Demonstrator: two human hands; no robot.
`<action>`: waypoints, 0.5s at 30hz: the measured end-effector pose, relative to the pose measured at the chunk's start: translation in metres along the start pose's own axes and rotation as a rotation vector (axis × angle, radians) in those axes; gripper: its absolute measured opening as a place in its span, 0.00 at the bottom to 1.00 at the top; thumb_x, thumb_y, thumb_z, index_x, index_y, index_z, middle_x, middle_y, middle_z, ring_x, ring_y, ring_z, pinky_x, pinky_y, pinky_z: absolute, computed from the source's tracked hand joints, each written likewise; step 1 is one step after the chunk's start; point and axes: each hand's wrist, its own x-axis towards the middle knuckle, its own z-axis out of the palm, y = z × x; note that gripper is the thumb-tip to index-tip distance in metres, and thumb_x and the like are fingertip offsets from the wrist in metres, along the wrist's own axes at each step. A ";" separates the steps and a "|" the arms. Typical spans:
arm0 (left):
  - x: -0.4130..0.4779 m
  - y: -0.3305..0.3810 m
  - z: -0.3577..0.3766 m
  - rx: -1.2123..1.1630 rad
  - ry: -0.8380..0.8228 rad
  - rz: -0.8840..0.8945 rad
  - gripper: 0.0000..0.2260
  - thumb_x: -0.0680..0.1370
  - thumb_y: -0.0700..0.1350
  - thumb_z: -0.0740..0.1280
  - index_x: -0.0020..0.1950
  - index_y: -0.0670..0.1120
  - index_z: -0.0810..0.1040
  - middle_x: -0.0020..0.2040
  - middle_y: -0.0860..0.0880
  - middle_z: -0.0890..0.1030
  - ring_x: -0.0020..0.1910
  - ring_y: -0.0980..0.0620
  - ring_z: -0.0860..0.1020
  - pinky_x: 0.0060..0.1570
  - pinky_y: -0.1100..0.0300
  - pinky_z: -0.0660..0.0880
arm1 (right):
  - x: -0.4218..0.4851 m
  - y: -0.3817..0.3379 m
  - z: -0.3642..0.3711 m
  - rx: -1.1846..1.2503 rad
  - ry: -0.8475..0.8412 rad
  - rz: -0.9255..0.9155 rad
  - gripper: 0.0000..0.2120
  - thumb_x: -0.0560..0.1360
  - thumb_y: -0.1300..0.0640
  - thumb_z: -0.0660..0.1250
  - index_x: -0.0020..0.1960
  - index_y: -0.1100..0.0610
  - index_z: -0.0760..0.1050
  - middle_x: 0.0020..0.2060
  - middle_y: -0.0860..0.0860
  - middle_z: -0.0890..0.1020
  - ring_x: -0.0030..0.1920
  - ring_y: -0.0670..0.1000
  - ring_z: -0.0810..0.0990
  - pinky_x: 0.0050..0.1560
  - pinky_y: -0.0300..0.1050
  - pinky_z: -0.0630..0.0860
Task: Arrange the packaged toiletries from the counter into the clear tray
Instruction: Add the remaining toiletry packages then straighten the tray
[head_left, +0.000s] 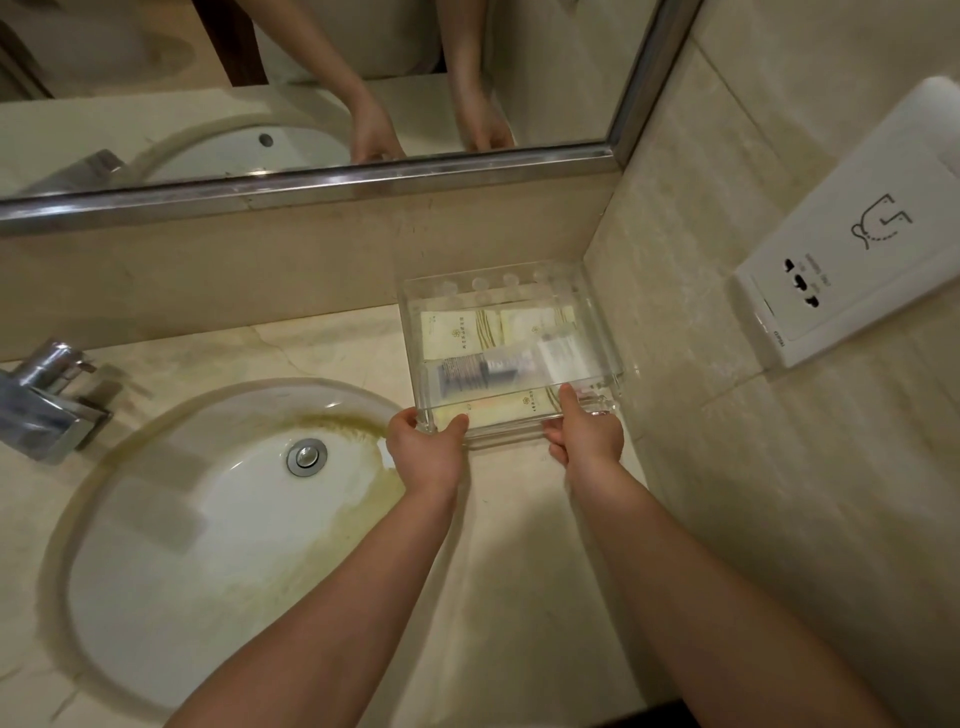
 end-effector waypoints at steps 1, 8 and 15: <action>0.001 -0.001 0.001 0.003 0.002 -0.004 0.28 0.69 0.46 0.77 0.65 0.43 0.70 0.59 0.48 0.75 0.52 0.49 0.76 0.55 0.55 0.75 | 0.000 0.000 0.001 -0.002 0.000 -0.002 0.23 0.70 0.39 0.72 0.50 0.58 0.80 0.37 0.51 0.87 0.32 0.46 0.86 0.31 0.40 0.78; 0.013 -0.002 0.004 0.014 0.025 -0.016 0.30 0.67 0.49 0.78 0.65 0.44 0.71 0.60 0.46 0.77 0.54 0.46 0.79 0.57 0.47 0.78 | 0.002 0.005 0.003 0.083 -0.064 0.021 0.20 0.71 0.45 0.73 0.53 0.59 0.80 0.41 0.55 0.87 0.37 0.49 0.88 0.33 0.42 0.79; 0.015 0.001 0.005 0.004 0.019 -0.017 0.31 0.67 0.49 0.78 0.66 0.44 0.70 0.61 0.44 0.76 0.51 0.46 0.79 0.53 0.54 0.77 | 0.003 -0.005 0.007 0.051 -0.095 0.062 0.16 0.72 0.45 0.71 0.51 0.58 0.80 0.40 0.54 0.88 0.38 0.50 0.87 0.34 0.43 0.80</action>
